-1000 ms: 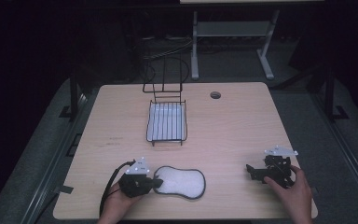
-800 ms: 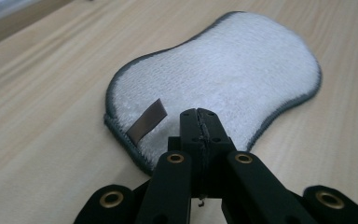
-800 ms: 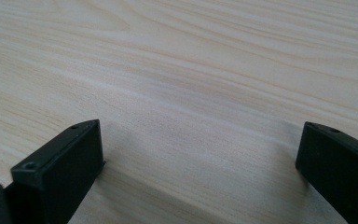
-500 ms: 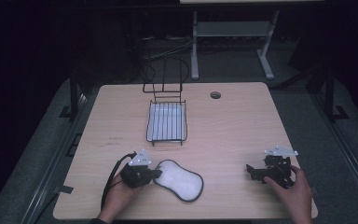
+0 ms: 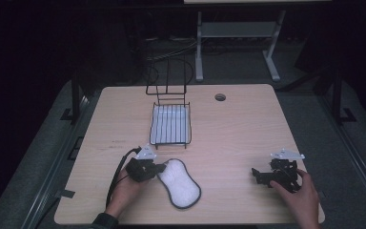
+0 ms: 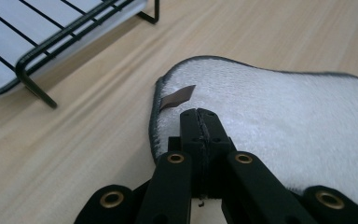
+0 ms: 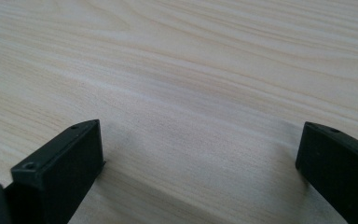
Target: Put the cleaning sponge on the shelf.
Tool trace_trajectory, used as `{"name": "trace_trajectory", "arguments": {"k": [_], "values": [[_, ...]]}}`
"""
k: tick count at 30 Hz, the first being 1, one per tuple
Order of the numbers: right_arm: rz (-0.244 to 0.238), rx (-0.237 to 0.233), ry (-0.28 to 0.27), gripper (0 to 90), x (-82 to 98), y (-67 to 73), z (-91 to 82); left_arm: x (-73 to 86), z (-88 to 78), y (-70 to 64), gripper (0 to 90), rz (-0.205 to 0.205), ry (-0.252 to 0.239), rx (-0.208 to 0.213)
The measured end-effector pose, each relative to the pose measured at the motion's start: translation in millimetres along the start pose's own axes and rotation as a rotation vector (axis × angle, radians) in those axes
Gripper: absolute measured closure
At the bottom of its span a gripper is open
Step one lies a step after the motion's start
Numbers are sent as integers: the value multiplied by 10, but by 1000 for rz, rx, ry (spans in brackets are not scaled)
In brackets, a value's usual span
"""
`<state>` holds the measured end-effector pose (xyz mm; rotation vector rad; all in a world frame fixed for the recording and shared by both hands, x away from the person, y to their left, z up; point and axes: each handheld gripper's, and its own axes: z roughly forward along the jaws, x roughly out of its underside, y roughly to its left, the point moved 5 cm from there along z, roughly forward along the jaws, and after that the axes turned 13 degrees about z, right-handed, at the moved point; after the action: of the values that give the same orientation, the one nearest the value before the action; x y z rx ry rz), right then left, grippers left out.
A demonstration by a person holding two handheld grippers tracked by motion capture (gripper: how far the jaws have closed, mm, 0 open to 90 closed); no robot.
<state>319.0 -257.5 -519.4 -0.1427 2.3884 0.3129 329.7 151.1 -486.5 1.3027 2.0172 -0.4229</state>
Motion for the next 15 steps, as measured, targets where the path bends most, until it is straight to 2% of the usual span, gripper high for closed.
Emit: {"name": "trace_trajectory", "arguments": {"k": [10,15], "values": [[-1,0,0,2,0,0,0,-89,109,148,898,8,5,-32],[0,0,0,2,0,0,0,-101,132,193,898,-1,-1,-31]]}}
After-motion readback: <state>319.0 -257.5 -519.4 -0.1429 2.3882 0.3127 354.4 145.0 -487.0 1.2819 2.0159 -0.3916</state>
